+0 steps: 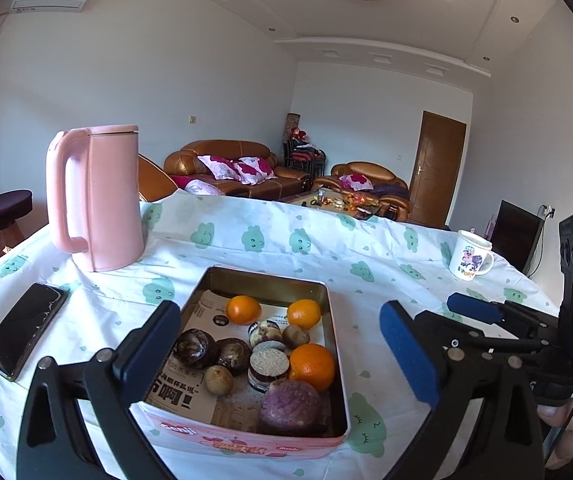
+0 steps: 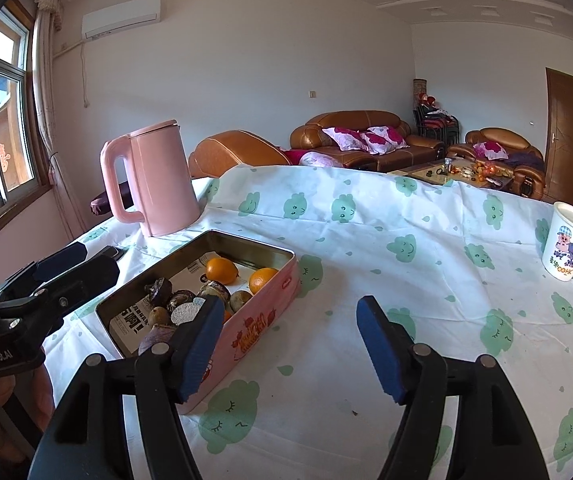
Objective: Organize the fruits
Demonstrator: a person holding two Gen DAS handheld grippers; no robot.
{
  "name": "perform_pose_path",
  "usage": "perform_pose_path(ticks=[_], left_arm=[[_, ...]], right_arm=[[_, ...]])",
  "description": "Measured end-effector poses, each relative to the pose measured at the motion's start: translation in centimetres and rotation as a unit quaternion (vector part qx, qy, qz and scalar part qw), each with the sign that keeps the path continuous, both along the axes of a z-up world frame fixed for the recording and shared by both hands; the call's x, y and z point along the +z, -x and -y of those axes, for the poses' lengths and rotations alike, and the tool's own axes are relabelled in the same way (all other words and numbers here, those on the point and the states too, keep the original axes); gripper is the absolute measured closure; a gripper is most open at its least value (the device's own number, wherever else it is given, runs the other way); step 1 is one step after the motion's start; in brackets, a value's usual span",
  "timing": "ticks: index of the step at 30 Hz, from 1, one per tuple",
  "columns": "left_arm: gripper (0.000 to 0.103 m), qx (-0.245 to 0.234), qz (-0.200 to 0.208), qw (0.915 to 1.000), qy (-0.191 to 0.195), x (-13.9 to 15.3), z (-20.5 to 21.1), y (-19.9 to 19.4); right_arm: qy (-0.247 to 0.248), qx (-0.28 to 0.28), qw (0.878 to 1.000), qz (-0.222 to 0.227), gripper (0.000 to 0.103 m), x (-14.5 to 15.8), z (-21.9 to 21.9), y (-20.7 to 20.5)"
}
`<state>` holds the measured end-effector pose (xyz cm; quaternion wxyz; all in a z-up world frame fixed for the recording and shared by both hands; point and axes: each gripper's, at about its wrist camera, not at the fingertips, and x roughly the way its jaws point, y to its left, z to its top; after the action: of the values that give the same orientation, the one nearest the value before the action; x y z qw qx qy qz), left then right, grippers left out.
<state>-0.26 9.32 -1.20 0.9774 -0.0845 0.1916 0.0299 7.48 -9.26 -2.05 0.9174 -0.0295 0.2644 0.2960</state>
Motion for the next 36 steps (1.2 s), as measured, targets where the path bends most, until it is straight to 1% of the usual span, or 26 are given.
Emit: perform_pose_path(ticks=[6, 14, 22, 36], left_arm=[[0.001, -0.007, 0.000, 0.9999, -0.007, 0.3, 1.0, 0.1], [0.001, -0.016, 0.003, 0.9998, -0.012, 0.5, 2.1, 0.4], [0.000, -0.020, 0.009, 0.9993, -0.031, 0.7, 3.2, 0.7], [0.000, -0.018, 0.010, 0.9992, -0.035, 1.1, 4.0, 0.6]], right_arm=[[-0.006, -0.009, 1.000, -0.002, 0.032, 0.1, 1.2, 0.3], [-0.011, -0.014, 1.000, 0.012, 0.032, 0.9, 1.9, 1.2], [-0.013, -0.022, 0.999, 0.020, 0.032, 1.1, 2.8, 1.7], [-0.015, -0.048, 0.998, 0.034, 0.031, 1.2, 4.6, 1.9]])
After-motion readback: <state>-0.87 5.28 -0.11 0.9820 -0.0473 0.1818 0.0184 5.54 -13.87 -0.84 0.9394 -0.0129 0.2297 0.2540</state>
